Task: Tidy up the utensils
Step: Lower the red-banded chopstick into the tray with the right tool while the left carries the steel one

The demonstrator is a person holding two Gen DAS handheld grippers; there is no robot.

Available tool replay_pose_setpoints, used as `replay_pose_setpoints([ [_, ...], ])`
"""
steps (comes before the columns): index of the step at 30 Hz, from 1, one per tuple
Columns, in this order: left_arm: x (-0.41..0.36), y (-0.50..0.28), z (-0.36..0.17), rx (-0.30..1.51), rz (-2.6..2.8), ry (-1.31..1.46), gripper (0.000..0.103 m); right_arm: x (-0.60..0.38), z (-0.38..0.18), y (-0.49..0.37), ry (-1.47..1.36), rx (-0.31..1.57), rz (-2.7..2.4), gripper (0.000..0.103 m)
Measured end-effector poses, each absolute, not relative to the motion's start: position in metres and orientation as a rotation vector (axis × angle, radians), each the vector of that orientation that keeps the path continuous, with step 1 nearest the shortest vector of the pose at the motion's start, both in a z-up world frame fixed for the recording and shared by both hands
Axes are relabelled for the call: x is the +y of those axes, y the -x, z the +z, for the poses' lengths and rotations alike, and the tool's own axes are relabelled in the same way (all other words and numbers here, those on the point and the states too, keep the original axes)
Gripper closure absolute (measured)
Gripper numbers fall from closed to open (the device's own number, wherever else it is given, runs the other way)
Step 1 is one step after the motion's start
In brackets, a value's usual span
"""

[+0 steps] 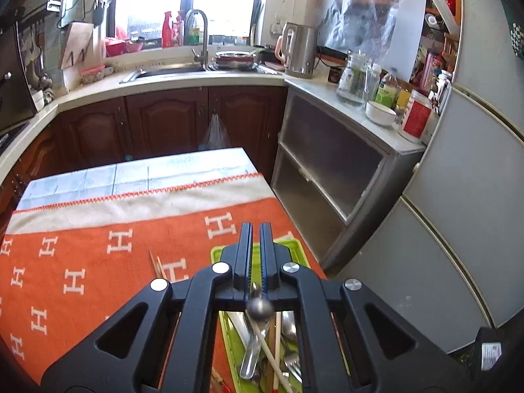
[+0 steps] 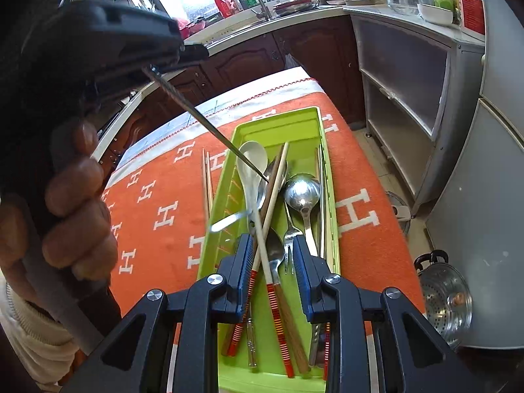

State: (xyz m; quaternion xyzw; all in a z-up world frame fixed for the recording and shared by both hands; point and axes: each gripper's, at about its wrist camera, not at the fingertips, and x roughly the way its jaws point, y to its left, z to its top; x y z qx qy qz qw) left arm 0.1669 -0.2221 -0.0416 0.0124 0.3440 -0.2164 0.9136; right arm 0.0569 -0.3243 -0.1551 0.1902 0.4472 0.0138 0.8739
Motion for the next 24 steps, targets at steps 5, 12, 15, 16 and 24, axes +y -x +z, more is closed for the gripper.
replay_pose_setpoints([
  [5, -0.216, -0.160, -0.067, 0.864, -0.483, -0.017, 0.101, -0.325, -0.156, -0.053, -0.403, 0.939, 0.028, 0.077],
  [12, -0.213, -0.128, -0.086, 0.961, -0.543, -0.032, 0.101, -0.324, -0.157, -0.041, -0.404, 0.949, 0.015, 0.077],
  [15, -0.211, -0.120, -0.083, 0.990, -0.555, -0.014, 0.101, -0.321, -0.156, -0.034, -0.403, 0.952, 0.012, 0.077],
  [16, -0.209, -0.118, -0.081, 0.997, -0.560, -0.008, 0.100, -0.320, -0.155, -0.032, -0.404, 0.952, 0.013, 0.077],
  [24, -0.202, -0.095, -0.065, 1.008, -0.599, -0.013, 0.087, -0.307, -0.151, -0.017, -0.394, 0.949, 0.025, 0.077],
])
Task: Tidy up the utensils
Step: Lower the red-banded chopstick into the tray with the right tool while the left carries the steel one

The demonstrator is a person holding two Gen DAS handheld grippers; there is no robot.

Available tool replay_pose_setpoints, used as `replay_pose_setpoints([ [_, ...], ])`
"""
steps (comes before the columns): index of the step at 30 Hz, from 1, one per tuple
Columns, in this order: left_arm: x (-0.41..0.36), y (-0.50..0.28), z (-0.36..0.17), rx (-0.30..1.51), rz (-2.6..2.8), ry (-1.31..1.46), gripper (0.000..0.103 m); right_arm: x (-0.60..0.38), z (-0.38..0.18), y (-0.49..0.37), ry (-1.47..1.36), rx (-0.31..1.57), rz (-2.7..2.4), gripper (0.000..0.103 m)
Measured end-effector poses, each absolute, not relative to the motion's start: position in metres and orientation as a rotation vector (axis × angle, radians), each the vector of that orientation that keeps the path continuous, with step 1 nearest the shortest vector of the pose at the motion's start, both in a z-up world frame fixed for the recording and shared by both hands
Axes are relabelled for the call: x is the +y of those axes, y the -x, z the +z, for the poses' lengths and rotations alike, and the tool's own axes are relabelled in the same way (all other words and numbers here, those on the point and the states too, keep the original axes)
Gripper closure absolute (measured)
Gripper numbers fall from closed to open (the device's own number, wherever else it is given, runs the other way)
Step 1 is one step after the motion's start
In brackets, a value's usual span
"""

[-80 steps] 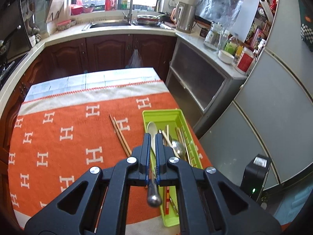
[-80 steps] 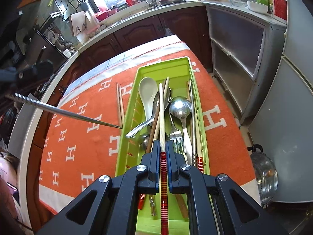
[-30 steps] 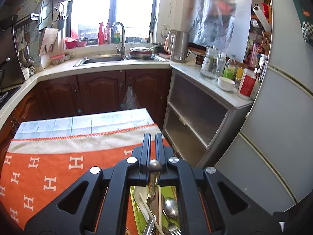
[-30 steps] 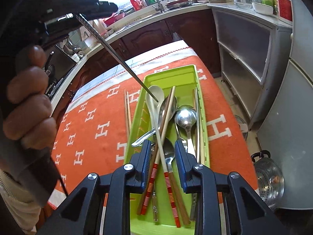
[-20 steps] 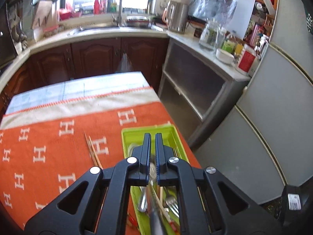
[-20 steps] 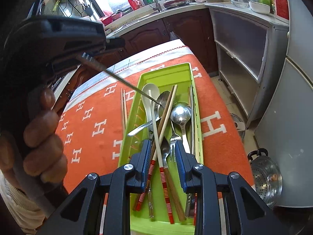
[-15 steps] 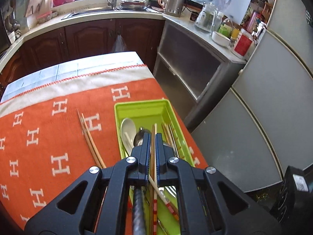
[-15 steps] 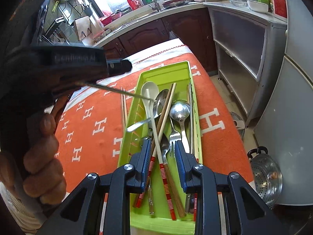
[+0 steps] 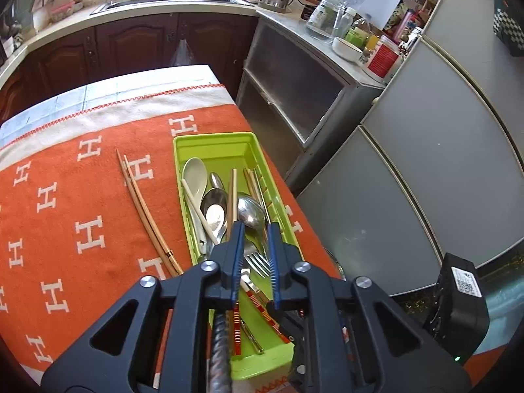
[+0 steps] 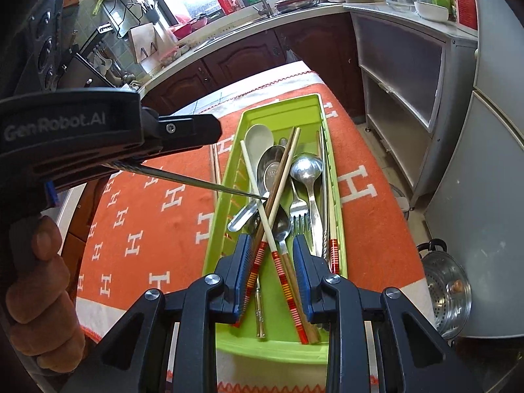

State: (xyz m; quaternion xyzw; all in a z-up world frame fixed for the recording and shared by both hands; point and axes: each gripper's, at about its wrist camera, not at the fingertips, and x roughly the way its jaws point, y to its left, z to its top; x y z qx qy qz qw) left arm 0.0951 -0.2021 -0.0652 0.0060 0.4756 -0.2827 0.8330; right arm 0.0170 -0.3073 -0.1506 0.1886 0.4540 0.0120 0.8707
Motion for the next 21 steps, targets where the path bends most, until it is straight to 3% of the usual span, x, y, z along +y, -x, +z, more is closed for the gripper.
replay_pose_setpoints([
  [3, -0.202, -0.086, -0.063, 1.005, -0.604, -0.017, 0.082, -0.300, -0.150, -0.011, -0.386, 0.947, 0.048, 0.077],
  [6, -0.202, -0.081, -0.069, 1.096, -0.614, -0.005, 0.044, -0.294, -0.148, -0.008, -0.377, 0.943, 0.057, 0.077],
  [7, -0.201, -0.081, -0.071, 1.110, -0.610, 0.007, 0.041, -0.294, -0.148, -0.008, -0.378, 0.940, 0.059, 0.076],
  [21, -0.160, -0.080, -0.073, 1.177, -0.577, 0.095, 0.041, -0.295, -0.142, 0.015, -0.437, 0.951, 0.102, 0.075],
])
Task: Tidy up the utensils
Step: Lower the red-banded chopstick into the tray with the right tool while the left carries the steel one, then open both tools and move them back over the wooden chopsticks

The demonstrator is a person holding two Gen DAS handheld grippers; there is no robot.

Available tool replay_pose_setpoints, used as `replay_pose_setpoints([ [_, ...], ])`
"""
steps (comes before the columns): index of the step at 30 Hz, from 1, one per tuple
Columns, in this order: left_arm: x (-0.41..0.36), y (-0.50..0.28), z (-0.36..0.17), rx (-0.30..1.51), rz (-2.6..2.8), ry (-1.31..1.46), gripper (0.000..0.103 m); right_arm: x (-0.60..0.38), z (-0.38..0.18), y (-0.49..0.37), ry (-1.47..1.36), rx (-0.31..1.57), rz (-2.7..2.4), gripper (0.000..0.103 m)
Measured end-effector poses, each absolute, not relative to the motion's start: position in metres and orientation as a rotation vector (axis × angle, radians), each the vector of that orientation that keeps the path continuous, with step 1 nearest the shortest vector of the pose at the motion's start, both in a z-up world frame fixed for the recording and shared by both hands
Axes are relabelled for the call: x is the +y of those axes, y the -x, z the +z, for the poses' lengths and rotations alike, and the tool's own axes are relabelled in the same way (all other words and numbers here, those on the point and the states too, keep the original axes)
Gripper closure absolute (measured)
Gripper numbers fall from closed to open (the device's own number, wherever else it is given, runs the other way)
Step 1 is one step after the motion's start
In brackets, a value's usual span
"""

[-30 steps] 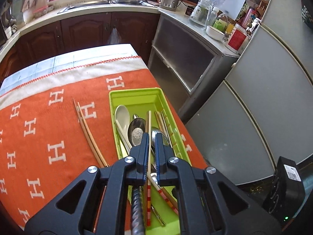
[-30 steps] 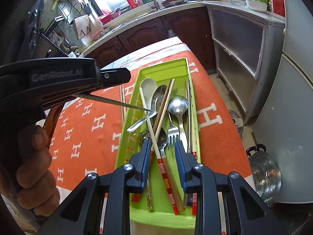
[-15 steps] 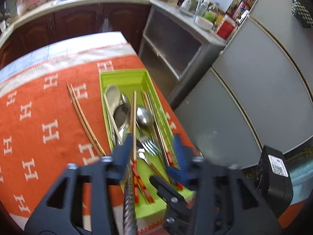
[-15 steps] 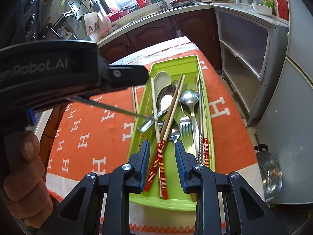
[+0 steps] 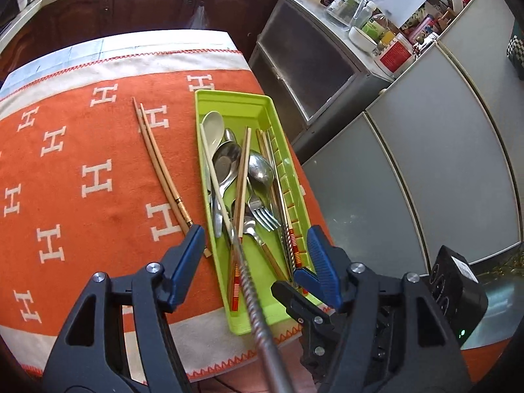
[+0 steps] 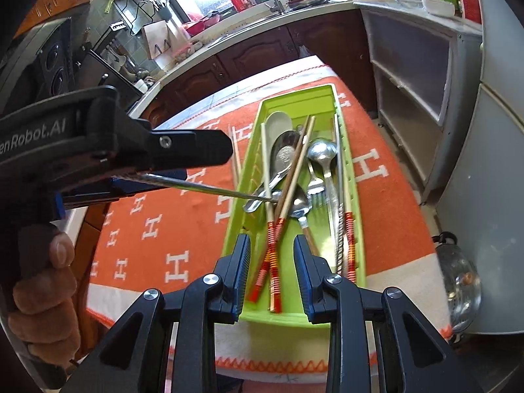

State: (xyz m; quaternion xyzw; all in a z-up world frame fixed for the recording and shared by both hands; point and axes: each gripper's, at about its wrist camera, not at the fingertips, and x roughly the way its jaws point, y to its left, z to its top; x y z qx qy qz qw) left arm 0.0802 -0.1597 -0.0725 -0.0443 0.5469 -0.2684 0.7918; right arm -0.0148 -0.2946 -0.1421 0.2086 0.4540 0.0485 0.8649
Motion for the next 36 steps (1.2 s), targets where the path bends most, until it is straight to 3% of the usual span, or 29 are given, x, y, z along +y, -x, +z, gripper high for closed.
replay_pose_setpoints([
  [13, -0.117, -0.055, -0.103, 1.264, -0.638, 0.042, 0.042, -0.293, -0.171, 0.004, -0.711, 1.028, 0.187, 0.075],
  [21, -0.115, -0.055, -0.134, 1.361, -0.643, 0.044, 0.043, -0.285, -0.196, -0.022, -0.685, 1.085, 0.114, 0.076],
  [24, -0.112, -0.057, -0.135, 1.351, -0.634, 0.051, 0.043, -0.280, -0.204, -0.031, -0.644, 1.138, 0.097, 0.083],
  [26, -0.110, -0.058, -0.135, 1.348, -0.631, 0.053, 0.043, -0.277, -0.210, -0.035, -0.602, 1.168, 0.081, 0.095],
  [36, -0.098, -0.074, -0.137, 1.336, -0.577, 0.067, 0.043, -0.271, -0.188, -0.046, -0.522, 1.109, 0.042, 0.097],
])
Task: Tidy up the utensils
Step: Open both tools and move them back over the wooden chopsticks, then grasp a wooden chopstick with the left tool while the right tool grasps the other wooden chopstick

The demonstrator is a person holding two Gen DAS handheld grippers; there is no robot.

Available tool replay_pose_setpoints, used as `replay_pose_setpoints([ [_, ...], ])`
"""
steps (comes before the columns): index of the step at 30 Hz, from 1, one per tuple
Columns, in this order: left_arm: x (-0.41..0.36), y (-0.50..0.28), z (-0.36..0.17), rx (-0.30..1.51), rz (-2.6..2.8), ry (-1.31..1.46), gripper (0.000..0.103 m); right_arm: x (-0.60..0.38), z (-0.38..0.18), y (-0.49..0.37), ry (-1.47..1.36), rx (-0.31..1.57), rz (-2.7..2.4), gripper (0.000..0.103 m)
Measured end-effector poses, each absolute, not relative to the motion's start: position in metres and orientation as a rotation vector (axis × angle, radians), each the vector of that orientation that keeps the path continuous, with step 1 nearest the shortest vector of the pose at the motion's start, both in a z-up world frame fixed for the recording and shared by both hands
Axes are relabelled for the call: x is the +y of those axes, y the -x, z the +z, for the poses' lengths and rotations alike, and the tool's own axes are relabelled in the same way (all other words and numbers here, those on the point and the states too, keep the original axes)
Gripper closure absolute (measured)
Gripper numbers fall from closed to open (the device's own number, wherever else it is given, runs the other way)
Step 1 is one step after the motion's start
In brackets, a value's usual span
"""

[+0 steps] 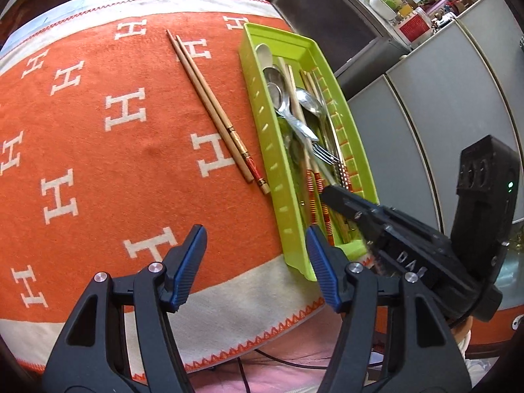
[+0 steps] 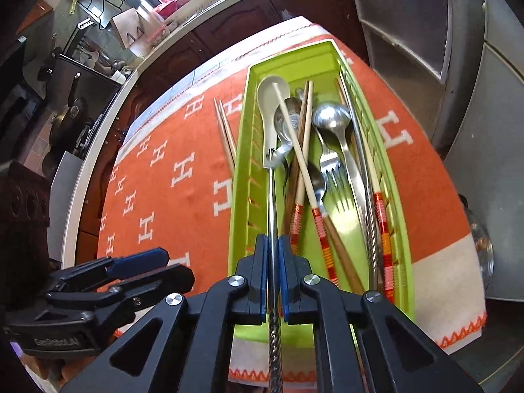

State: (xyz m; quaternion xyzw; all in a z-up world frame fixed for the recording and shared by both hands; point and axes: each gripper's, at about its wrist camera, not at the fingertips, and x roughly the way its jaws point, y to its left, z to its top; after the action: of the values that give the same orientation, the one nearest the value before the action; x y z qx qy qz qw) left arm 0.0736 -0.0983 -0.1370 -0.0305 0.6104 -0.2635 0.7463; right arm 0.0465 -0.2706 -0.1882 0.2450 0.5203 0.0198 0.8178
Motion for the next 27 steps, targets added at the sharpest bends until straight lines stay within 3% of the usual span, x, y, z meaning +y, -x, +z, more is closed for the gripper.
replay_pose_setpoints([
  [13, -0.085, -0.110, -0.144, 1.317, -0.502, 0.113, 0.043, -0.280, -0.165, -0.123, -0.415, 1.072, -0.041, 0.096],
  [17, -0.082, -0.126, -0.143, 1.299, -0.480, 0.118, 0.043, -0.278, -0.154, -0.140, -0.364, 1.049, -0.066, 0.082],
  [23, -0.084, -0.157, -0.149, 1.266, -0.407, 0.107, 0.044, -0.272, -0.143, -0.147, -0.354, 1.024, -0.049, 0.080],
  [27, -0.093, -0.183, -0.169, 1.269, -0.294, 0.070, 0.052, -0.271, -0.141, -0.148, -0.380, 1.017, -0.027, 0.080],
])
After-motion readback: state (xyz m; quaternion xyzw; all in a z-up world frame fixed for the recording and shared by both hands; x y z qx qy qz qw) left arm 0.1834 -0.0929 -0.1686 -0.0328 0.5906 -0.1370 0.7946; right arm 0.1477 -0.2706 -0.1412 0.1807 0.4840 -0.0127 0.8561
